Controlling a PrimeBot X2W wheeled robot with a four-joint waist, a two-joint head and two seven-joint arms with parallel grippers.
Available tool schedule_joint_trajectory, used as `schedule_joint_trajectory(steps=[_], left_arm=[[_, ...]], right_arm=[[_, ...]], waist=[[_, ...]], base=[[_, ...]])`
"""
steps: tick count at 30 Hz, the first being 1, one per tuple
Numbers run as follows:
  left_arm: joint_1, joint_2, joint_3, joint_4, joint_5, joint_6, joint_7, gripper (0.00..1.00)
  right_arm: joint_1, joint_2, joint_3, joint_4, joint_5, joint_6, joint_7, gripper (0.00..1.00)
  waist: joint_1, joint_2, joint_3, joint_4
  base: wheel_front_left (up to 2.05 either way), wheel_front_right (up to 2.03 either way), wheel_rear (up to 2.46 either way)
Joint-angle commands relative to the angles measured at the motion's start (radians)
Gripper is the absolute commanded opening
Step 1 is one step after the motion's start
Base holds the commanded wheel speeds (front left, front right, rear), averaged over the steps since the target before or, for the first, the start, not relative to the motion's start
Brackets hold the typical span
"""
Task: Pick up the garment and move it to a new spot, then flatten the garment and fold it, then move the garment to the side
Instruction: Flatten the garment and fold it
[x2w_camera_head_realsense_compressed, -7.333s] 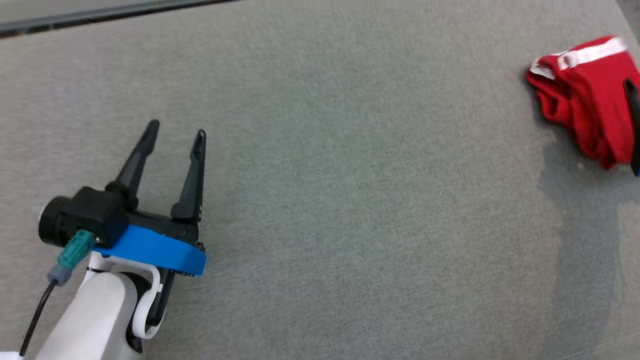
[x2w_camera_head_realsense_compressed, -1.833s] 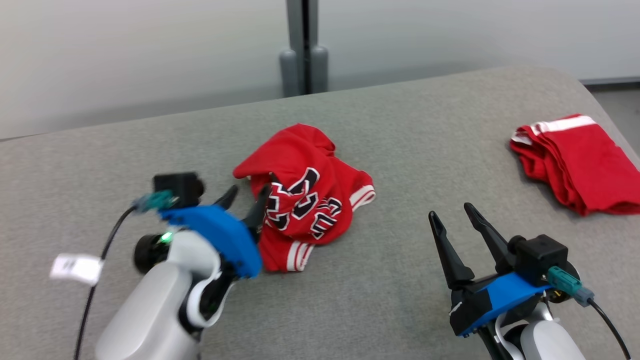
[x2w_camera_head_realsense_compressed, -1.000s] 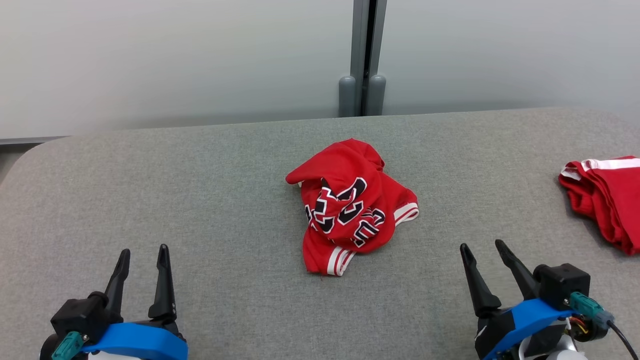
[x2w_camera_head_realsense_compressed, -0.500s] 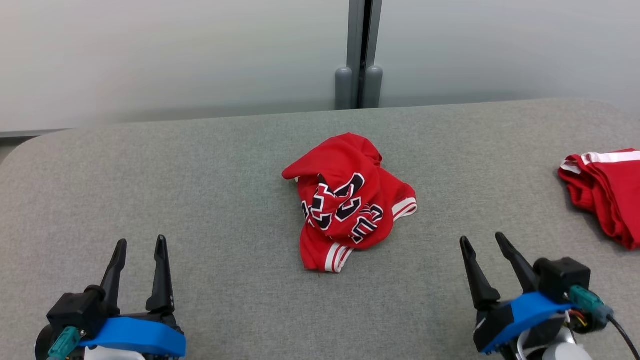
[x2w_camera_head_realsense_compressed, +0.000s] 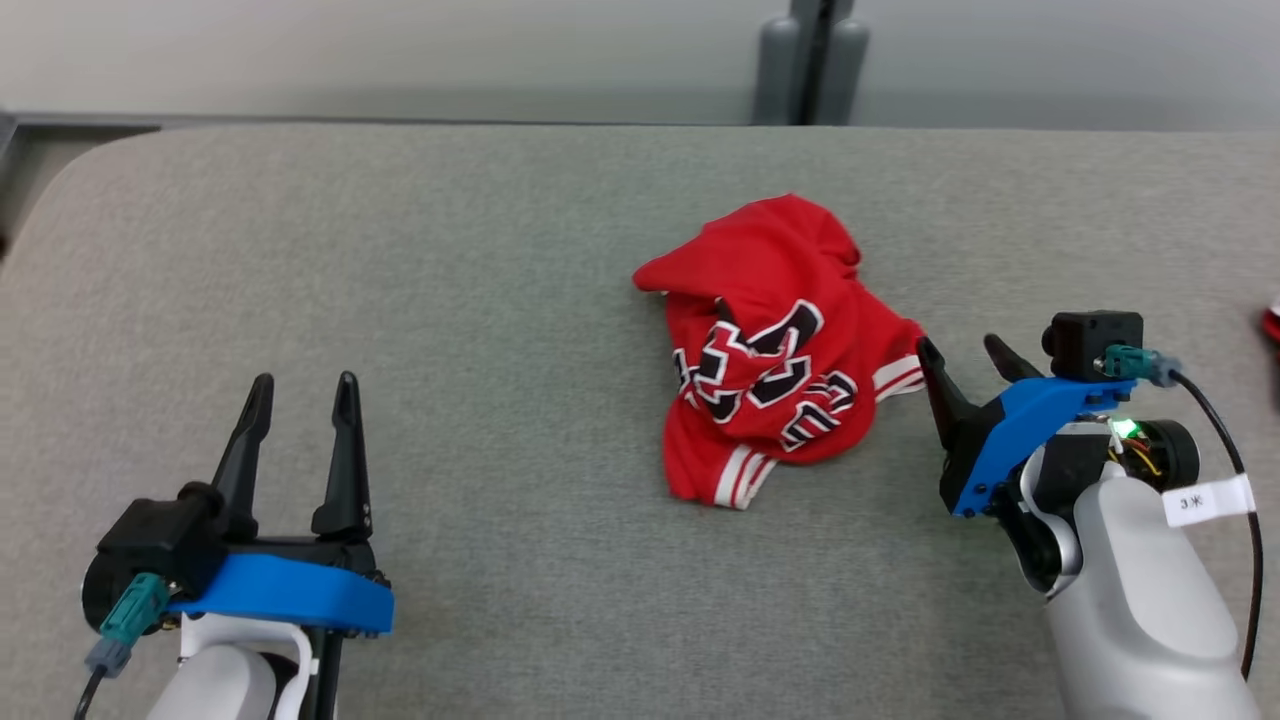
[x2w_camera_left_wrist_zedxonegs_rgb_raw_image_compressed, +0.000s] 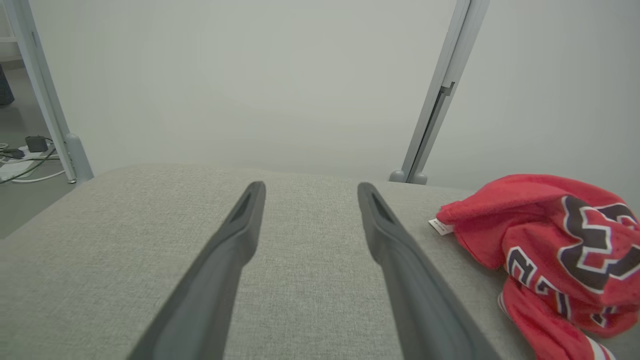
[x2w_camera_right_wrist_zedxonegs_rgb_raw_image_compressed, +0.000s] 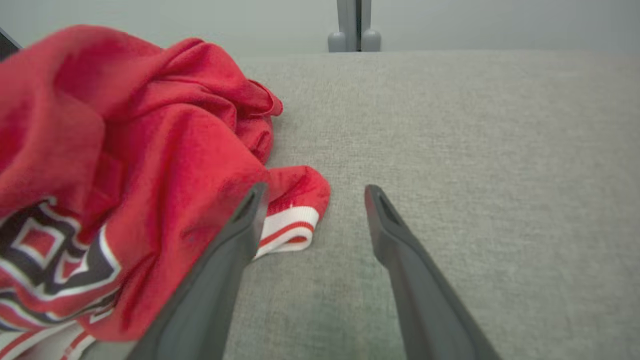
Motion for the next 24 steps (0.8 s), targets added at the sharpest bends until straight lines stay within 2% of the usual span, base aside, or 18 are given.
schedule_joint_trajectory(steps=[1, 6, 7, 8, 11, 15, 19, 24], left_arm=[[-0.023, -0.004, -0.009, 0.001, 0.007, -0.006, 0.002, 1.00], [-0.055, -0.021, -0.026, 0.025, 0.010, -0.020, -0.002, 1.00], [-0.057, -0.023, -0.028, 0.030, 0.010, -0.022, -0.003, 1.00], [-0.058, -0.024, -0.030, 0.037, 0.009, -0.025, -0.004, 1.00], [-0.049, -0.026, -0.029, 0.056, 0.005, -0.024, -0.008, 1.00], [-0.023, -0.022, -0.022, 0.071, -0.001, -0.024, -0.010, 1.00], [0.003, -0.016, -0.013, 0.073, -0.009, -0.021, -0.014, 1.00], [0.031, -0.011, -0.006, 0.066, -0.013, -0.014, -0.018, 1.00]], right_arm=[[-0.043, -0.003, -0.021, 0.069, -0.034, 0.000, 0.000, 1.00], [-0.112, -0.002, -0.028, 0.275, -0.057, 0.000, -0.004, 1.00], [-0.118, -0.002, -0.015, 0.305, -0.052, 0.000, -0.006, 0.47], [-0.121, 0.003, -0.006, 0.331, -0.048, 0.000, -0.012, 0.00], [-0.149, 0.001, 0.003, 0.347, -0.040, 0.001, -0.064, 0.00], [-0.180, -0.002, 0.067, 0.262, -0.011, 0.000, -0.132, 0.00], [-0.199, -0.013, 0.176, 0.055, 0.012, 0.000, -0.131, 0.00], [-0.223, -0.047, 0.298, -0.252, 0.066, 0.000, -0.019, 0.00]], waist=[[-0.0002, 0.0000, 0.043, 0.049], [-0.0002, 0.0000, 0.055, 0.091], [-0.0002, 0.0000, 0.053, 0.095], [-0.0002, 0.0000, 0.048, 0.097], [-0.0002, 0.0000, 0.026, 0.097], [-0.0002, 0.0000, -0.023, 0.081], [-0.0002, 0.0000, -0.078, 0.057], [-0.0002, 0.0000, -0.124, 0.034]], base=[[0.00, 0.00, 0.00], [0.00, 0.00, 0.00], [0.00, 0.00, 0.00], [0.00, 0.00, 0.00], [0.00, 0.00, 0.00], [0.00, 0.00, 0.00], [0.00, 0.00, 0.00], [0.00, 0.00, 0.00]])
